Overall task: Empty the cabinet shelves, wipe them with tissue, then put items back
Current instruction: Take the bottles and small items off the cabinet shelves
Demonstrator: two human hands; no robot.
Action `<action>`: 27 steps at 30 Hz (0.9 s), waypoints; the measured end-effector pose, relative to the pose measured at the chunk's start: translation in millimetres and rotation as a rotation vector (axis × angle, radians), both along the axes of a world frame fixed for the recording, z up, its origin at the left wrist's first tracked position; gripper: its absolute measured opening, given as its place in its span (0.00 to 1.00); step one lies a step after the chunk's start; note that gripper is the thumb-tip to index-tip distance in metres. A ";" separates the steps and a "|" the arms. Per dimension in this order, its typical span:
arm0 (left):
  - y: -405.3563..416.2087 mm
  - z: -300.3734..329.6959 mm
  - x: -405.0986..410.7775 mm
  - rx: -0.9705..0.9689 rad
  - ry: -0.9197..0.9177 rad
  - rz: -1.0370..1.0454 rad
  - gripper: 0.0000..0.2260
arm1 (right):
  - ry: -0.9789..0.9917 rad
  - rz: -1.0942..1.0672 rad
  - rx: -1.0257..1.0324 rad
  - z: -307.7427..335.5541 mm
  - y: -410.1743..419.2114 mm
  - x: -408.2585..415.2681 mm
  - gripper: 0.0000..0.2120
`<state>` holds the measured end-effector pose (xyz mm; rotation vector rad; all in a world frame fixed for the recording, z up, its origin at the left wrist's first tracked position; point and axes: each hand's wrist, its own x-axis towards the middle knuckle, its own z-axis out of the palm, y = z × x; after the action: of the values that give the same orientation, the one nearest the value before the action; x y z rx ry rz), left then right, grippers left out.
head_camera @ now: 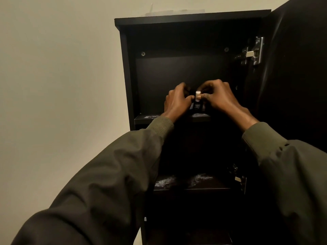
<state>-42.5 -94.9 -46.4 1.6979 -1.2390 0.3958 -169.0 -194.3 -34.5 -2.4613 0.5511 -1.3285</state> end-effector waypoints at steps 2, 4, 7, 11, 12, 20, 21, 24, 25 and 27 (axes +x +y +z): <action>7.2 -0.6 1.4 -0.029 0.026 -0.023 0.09 | -0.010 0.008 0.005 1.8 6.2 0.3 0.09; 16.7 -1.4 1.6 -0.046 0.052 -0.056 0.09 | -0.015 0.029 0.011 3.5 15.1 -0.3 0.09; 30.8 -2.0 0.8 -0.065 0.070 -0.103 0.10 | -0.028 0.060 0.008 4.7 31.4 -3.8 0.08; 50.3 -4.3 -0.8 -0.093 0.068 -0.130 0.11 | -0.045 0.103 0.014 2.1 53.4 -9.1 0.09; 55.4 -5.6 -1.9 -0.097 0.062 -0.140 0.11 | -0.043 0.110 0.015 1.2 58.7 -10.9 0.09; 97.4 -26.8 -13.7 -0.121 0.012 -0.203 0.11 | 0.021 0.158 0.056 -14.7 94.2 -25.1 0.10; 102.1 -29.7 -14.3 -0.124 0.015 -0.208 0.11 | 0.029 0.160 0.058 -18.5 98.1 -26.5 0.10; 115.8 -44.3 -15.6 -0.120 0.033 -0.223 0.11 | 0.032 0.178 0.086 -34.7 109.9 -30.5 0.11; 119.6 -51.0 -15.4 -0.113 0.041 -0.228 0.11 | 0.032 0.188 0.094 -41.7 113.2 -30.7 0.10; 126.2 -67.7 -14.0 -0.090 0.075 -0.242 0.10 | 0.054 0.198 0.098 -57.8 119.9 -30.0 0.10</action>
<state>-56.5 31.4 -114.0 1.4537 -1.3325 0.2368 -199.0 -74.4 -92.3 -2.4064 0.3646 -1.1342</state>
